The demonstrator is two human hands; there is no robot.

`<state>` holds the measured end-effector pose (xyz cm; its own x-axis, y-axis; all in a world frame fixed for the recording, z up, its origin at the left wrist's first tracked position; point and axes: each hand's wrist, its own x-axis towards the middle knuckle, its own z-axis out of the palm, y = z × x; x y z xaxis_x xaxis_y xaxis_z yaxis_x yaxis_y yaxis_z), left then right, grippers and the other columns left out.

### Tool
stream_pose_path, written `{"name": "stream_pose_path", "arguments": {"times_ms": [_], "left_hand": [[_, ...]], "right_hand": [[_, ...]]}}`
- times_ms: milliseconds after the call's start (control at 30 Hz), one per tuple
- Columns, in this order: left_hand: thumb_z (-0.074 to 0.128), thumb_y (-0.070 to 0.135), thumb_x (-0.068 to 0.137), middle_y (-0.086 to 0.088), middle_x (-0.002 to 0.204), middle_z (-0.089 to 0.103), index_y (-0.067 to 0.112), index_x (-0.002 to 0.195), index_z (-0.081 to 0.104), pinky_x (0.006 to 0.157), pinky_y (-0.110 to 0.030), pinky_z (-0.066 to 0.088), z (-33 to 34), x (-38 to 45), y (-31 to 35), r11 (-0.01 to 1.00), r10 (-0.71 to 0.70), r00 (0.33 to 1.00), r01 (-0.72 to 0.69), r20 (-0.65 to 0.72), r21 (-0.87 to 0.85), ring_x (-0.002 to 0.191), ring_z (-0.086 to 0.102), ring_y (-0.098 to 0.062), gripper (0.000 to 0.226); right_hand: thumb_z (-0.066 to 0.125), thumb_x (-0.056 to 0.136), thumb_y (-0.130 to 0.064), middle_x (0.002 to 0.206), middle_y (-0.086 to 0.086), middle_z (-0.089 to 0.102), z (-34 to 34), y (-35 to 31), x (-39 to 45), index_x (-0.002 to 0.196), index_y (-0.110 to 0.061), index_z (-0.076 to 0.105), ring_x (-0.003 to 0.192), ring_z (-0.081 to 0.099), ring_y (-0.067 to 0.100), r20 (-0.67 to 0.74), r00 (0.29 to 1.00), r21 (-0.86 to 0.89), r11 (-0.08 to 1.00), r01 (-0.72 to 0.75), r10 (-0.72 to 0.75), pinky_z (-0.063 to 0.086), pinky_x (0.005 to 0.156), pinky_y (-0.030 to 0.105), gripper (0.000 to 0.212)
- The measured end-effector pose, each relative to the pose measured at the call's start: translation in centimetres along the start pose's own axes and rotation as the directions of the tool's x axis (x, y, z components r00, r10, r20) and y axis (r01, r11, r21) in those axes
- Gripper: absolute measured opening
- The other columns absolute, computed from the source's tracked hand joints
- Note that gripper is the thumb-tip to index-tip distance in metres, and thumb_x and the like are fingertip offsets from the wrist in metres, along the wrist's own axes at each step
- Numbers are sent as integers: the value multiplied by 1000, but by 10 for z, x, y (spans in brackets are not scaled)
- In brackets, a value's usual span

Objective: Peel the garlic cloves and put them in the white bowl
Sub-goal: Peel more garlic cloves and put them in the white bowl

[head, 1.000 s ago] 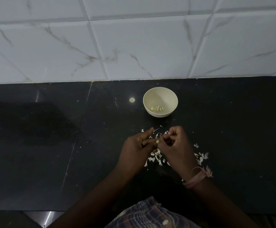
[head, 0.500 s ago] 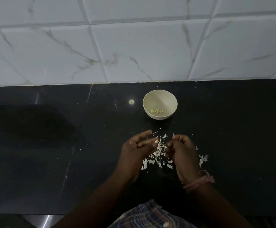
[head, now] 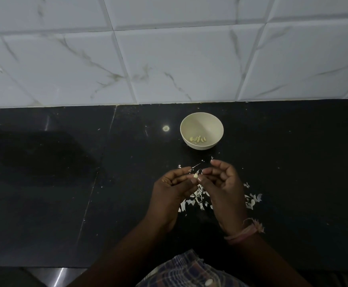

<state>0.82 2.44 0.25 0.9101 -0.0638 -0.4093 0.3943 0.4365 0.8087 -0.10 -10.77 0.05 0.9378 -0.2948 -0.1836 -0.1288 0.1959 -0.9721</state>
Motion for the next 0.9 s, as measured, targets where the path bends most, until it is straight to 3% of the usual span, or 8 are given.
{"name": "stream_pose_path", "arguments": {"times_ms": [367, 500, 600, 667, 733, 767, 833, 900], "left_hand": [[71, -6, 86, -16, 95, 76, 0, 112, 70, 74, -28, 60, -1, -4, -3, 998, -69, 997, 68, -44, -11, 87, 74, -23, 27], [67, -4, 90, -12, 93, 76, 1, 114, 69, 78, -28, 60, -4, -6, -6, 994, -101, 994, 99, -44, -37, 88, 74, -21, 24], [65, -4, 92, -13, 95, 74, 1, 115, 69, 86, -30, 60, -6, -6, -4, 989, -124, 992, 121, -31, -90, 94, 72, -24, 24], [65, -5, 92, -12, 93, 74, 1, 114, 70, 87, -30, 60, -7, -5, -4, 987, -134, 990, 131, -31, -90, 95, 71, -24, 24], [64, -5, 92, -11, 92, 75, 2, 113, 70, 87, -30, 60, -6, -5, -6, 988, -140, 989, 137, -45, -77, 93, 71, -22, 23], [64, -5, 92, -11, 92, 75, 2, 112, 70, 87, -30, 60, -5, -4, -7, 988, -143, 988, 139, -55, -74, 92, 72, -22, 22], [65, -6, 91, -13, 93, 75, 1, 111, 70, 85, -29, 61, -4, -3, -10, 989, -141, 987, 137, -76, -62, 90, 73, -20, 21], [65, -7, 91, -15, 96, 75, 0, 110, 70, 82, -28, 61, -4, -2, -11, 992, -124, 988, 121, -97, -40, 90, 73, -21, 21]], "right_hand": [[72, 84, 7, 93, 6, 72, 1, 7, 4, 110, -18, 61, 83, 69, 12, -100, 995, -72, 997, -1, -6, 54, 71, 20, 38], [73, 91, -29, 83, 2, 73, -9, 16, 9, 92, -22, 66, 77, 71, 19, -109, 994, -350, 935, -58, 21, 59, 71, 40, 10], [56, 99, -45, 58, 0, 60, -18, 18, 9, 64, -17, 56, 54, 58, 16, -44, 992, -615, 785, 68, -120, 48, 54, 36, 45], [63, 97, -36, 54, -5, 51, -20, 19, 8, 60, -20, 49, 49, 48, 8, 12, 977, -698, 698, 160, -211, 39, 52, 31, 43], [74, 90, -24, 71, -11, 64, -21, 25, 12, 75, -22, 62, 65, 59, 2, 72, 981, -709, 683, 176, -178, 48, 62, 27, 20], [75, 88, -17, 93, -14, 69, -20, 27, 12, 93, -24, 69, 84, 65, 1, 120, 986, -713, 681, 167, -116, 52, 77, 25, 11], [72, 88, -5, 129, -19, 52, -18, 30, 12, 135, -27, 58, 123, 50, 0, 241, 969, -742, 633, 223, -59, 39, 107, 23, 54], [67, 89, -3, 133, -19, 52, -14, 25, 9, 137, -29, 56, 125, 49, -1, 238, 965, -687, 682, 250, -114, 39, 110, 24, 56]]}}
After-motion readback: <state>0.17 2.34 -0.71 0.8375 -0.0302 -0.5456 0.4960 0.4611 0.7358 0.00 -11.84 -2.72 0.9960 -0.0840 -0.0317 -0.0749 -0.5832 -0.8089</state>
